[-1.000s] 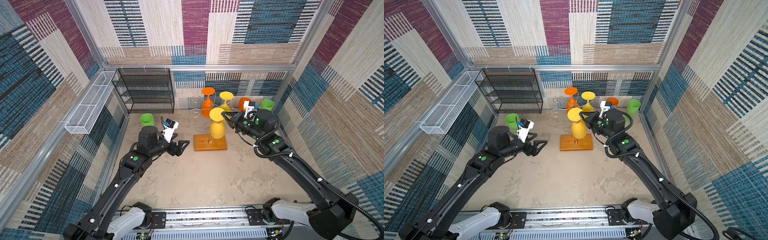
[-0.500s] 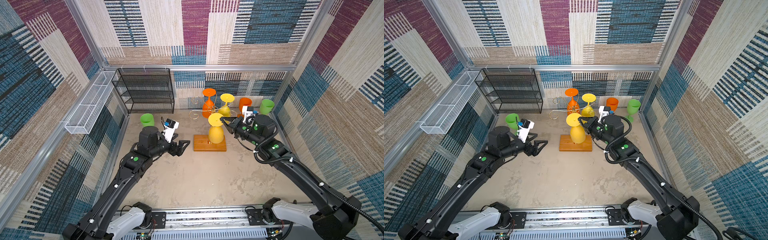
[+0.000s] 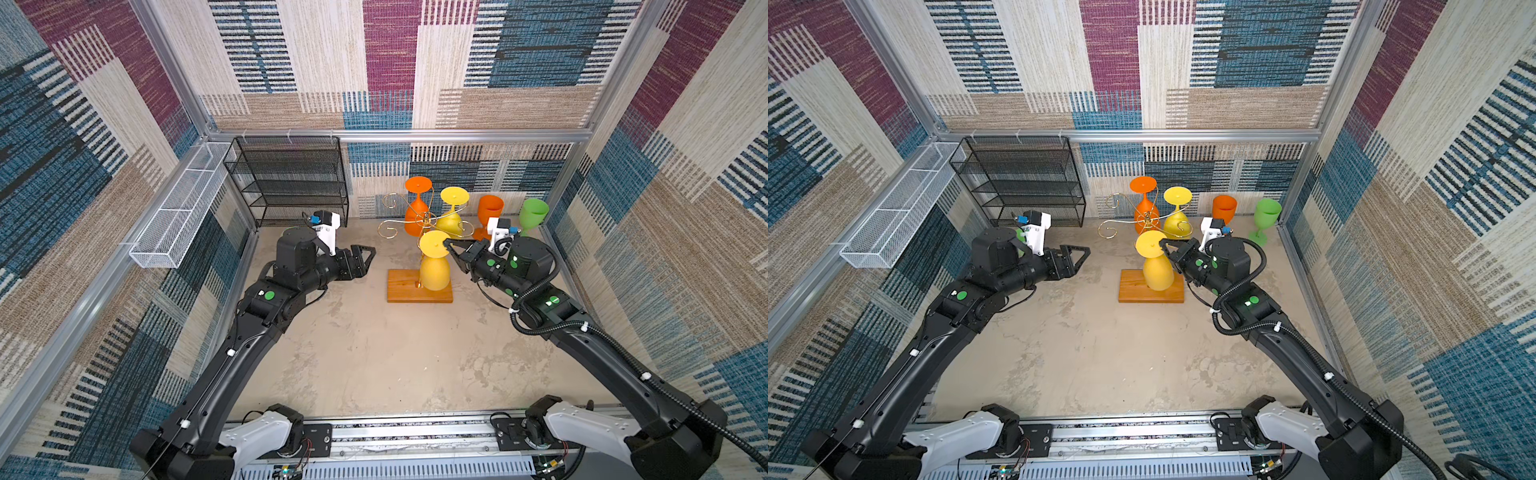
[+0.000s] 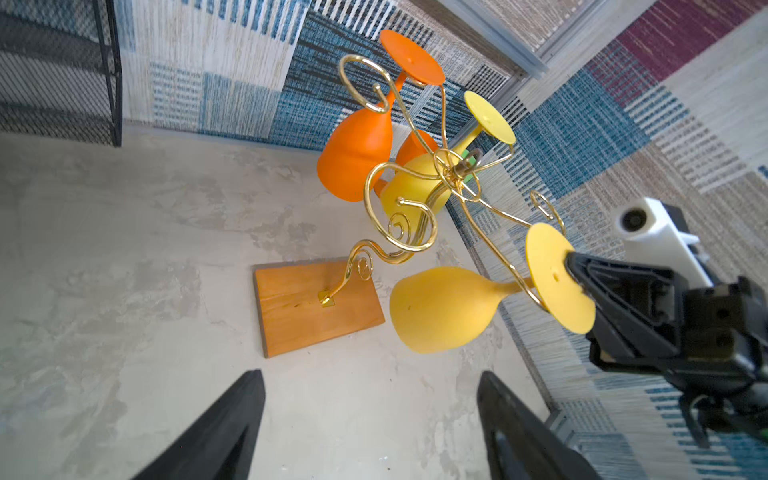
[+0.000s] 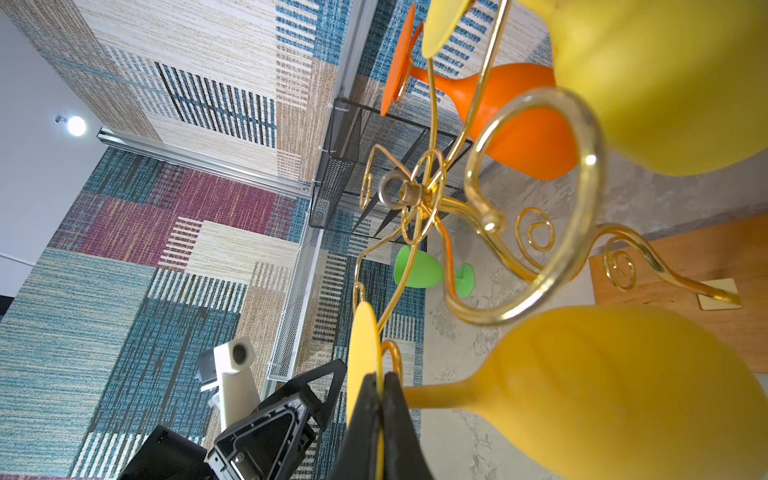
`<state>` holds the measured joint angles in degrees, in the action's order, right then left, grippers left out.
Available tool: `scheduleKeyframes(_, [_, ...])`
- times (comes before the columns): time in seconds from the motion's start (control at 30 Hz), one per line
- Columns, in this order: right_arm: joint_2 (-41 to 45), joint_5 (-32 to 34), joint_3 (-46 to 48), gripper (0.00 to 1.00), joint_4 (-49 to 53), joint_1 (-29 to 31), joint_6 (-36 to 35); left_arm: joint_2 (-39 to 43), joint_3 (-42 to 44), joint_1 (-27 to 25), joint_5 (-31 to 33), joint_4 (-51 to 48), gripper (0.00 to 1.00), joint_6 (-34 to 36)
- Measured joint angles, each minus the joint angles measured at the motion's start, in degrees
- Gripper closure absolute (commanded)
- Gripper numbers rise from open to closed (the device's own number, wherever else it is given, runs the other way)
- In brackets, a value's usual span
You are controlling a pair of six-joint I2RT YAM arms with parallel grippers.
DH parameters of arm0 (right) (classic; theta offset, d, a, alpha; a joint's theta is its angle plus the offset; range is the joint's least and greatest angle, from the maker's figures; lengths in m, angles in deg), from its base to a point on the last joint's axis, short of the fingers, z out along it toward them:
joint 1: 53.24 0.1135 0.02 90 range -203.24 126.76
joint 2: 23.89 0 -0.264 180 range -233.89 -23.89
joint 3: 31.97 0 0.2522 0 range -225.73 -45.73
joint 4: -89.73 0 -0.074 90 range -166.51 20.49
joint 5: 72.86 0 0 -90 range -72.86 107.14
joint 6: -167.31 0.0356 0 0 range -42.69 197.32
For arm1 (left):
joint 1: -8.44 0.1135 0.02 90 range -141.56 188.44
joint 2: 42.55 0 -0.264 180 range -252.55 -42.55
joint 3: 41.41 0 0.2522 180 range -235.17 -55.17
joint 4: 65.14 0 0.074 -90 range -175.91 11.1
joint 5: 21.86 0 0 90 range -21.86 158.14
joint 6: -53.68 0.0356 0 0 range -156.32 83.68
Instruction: Take the wine glass off the wine glass rack
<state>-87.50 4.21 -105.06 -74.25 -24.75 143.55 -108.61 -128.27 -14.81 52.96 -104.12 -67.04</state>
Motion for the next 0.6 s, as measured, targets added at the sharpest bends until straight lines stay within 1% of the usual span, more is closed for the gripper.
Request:
scheduleKeyframes(0.17, [0.28, 0.00, 0.15, 1.00, -0.04, 0.00, -0.85, -1.64, 0.42, 0.94, -1.03, 1.68, 0.18, -12.59])
scheduleKeyframes(0.33, [1.25, 0.00, 0.94, 1.00, -0.33, 0.00, -1.75, -3.93, 4.09, 2.29, -4.09, 8.63, 0.25, -24.70])
scheduleKeyframes(0.4, [1.68, -0.02, 1.25, 1.00, -0.55, 0.00, -1.88, -5.35, 5.05, 2.45, -5.55, 11.85, 0.27, -28.46])
scheduleKeyframes(0.47, [1.99, -0.02, 1.55, 1.00, -0.87, 0.00, -2.08, -6.75, 5.81, 2.45, -7.19, 15.72, 0.32, -31.78])
scheduleKeyframes(0.6, [2.14, -0.09, 1.70, 1.00, -1.05, 0.00, -2.27, -8.39, 7.26, 2.36, -9.79, 23.50, 0.34, -36.74])
